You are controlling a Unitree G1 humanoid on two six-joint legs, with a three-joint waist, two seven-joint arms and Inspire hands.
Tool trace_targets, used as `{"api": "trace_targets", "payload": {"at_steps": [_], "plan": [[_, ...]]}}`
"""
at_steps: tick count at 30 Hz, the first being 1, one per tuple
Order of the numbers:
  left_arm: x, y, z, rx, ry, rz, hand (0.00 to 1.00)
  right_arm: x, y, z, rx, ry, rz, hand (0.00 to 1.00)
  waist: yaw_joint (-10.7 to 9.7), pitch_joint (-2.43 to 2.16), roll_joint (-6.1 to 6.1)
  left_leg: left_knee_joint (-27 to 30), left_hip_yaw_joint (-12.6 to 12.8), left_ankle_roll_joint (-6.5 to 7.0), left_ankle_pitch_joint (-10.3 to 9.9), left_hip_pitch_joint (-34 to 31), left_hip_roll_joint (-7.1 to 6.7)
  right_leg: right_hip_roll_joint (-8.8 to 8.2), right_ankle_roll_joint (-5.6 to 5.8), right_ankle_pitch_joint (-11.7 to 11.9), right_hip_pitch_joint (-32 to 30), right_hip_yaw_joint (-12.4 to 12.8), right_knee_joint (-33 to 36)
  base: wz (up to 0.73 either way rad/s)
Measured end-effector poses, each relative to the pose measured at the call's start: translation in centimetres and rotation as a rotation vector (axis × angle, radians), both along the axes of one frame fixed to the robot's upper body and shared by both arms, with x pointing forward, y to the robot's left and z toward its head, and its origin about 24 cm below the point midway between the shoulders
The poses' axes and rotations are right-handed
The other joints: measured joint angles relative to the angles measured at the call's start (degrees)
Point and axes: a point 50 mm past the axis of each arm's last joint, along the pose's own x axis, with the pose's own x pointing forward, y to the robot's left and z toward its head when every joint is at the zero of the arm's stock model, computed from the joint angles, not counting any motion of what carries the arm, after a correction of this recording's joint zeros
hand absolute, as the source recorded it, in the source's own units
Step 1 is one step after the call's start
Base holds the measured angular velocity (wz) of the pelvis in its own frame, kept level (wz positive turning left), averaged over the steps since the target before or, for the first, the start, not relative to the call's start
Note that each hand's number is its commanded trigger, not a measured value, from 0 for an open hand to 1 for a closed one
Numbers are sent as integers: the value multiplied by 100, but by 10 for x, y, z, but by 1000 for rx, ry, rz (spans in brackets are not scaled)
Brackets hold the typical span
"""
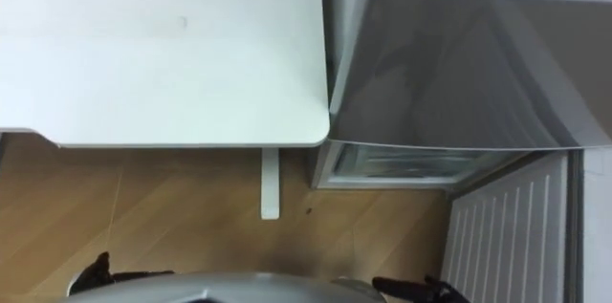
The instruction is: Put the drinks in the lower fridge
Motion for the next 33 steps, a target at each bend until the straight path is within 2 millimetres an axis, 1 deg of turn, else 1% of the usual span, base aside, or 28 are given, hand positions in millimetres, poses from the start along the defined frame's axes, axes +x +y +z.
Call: {"api": "trace_targets", "payload": {"at_steps": [2,5,10,12,14,15,16,17,18,19,20,21,22,23,24,25,26,27,28,29,30,31,32,33], "plan": [[-3,0,-1,0,14,-4,0,0,-1,0,-2,-1,-7,0,-9,7,9,-41,0,0,0,29,2,16,-5,8,22,57,4,-12],[-7,0,-2,-1,32,-1,0,1,-2,1,-12,-2,-6,0,-104,7,12,-102,-3,-2,0,52,3,23,-11,18,31,71,4,-4],[-8,3,-1,23,44,-21,0,-1,-5,2,-35,-2,-23,0,-119,7,-1,-121,-5,-5,3,109,0,35,-15,21,67,85,-1,-4],[-9,4,-1,30,49,-20,0,2,-7,2,-55,-10,11,0,-121,3,-6,-90,-3,-5,5,122,-10,39,-16,22,66,126,-1,-6],[-9,5,-1,36,47,-14,0,15,-10,5,-102,-46,39,0,-128,-17,-31,-79,4,-5,5,134,-34,57,-17,31,58,229,6,-13],[-7,5,-1,38,42,-14,0,26,-14,9,-144,-86,51,0,-167,-15,-20,-81,12,-4,6,136,-35,57,-17,32,55,243,8,-8],[-8,5,-1,41,42,-14,0,34,-17,12,-168,-116,53,0,-190,-20,-30,-84,13,-3,6,142,-32,57,-16,36,54,253,8,-8],[-8,5,0,55,43,-19,0,53,-23,21,-234,-189,69,0,-244,-14,-21,-91,52,-2,6,174,5,71,-18,46,55,310,8,-14],[-8,5,0,60,41,-17,0,64,-25,27,-274,-231,89,0,-262,-11,-14,-97,87,-3,6,192,12,83,-20,59,56,347,4,-28],[-9,6,0,69,36,-15,0,88,-29,42,-362,-336,121,0,-291,-3,-2,-115,150,-4,5,219,17,104,-31,89,55,380,-7,-23],[-11,6,1,79,33,-16,0,107,-32,62,-455,-456,144,0,-340,5,34,-122,154,-4,5,223,15,113,-35,105,55,389,-21,-16],[-10,6,1,84,24,-17,0,114,-33,72,-505,-511,157,0,-371,19,19,-122,161,-4,5,223,7,115,-36,105,50,402,-21,0],[-10,6,2,90,10,-20,0,126,-34,93,-604,-616,185,0,-430,12,21,-125,179,-5,6,222,7,122,-36,105,47,412,-20,0],[-10,7,2,98,3,-33,0,135,-35,116,-691,-725,192,0,-446,-22,44,-135,196,-7,6,223,12,129,-36,105,43,416,-21,0],[-12,7,3,109,-1,-43,0,136,-39,136,-773,-802,182,0,-481,-15,8,-143,205,-11,8,222,13,134,-36,105,36,465,-22,-4],[-13,8,3,113,-2,-40,0,137,-41,145,-816,-833,175,0,-494,-23,20,-149,209,-11,8,220,13,141,-36,105,24,507,-20,-10],[-17,10,4,125,-3,-34,0,135,-45,163,-912,-887,148,0,-499,-63,50,-183,252,-20,14,216,13,153,-36,105,-19,589,-17,-21],[-22,12,5,141,3,-27,0,134,-49,176,-1009,-920,128,0,-532,-47,6,-193,304,-22,17,219,19,167,-37,106,-42,657,-12,-23],[-25,13,6,147,6,-21,0,133,-51,182,-1053,-933,118,0,-554,-66,16,-188,323,-22,17,219,20,170,-37,106,-51,682,-10,-22],[-28,15,6,153,13,-17,0,132,-55,193,-1135,-954,90,0,-612,-86,-19,-189,341,-22,16,205,20,174,-37,106,-94,705,8,-16],[-29,16,7,158,12,-14,0,131,-59,205,-1202,-985,41,0,-655,-73,-57,-193,349,-22,17,195,16,174,-41,109,-121,717,16,-14],[-29,16,7,160,9,-13,0,130,-61,212,-1231,-1007,11,0,-678,-68,-68,-194,359,-22,17,199,15,175,-42,110,-125,730,19,-14],[-30,17,7,163,4,-14,0,128,-66,225,-1289,-1057,-49,0,-704,-73,-94,-197,413,-21,17,217,20,186,-42,110,-125,778,26,-16],[-30,17,8,166,-1,-14,0,126,-69,237,-1341,-1098,-100,0,-709,-72,-88,-197,428,-22,16,222,23,195,-40,118,-125,817,23,-15]]}}
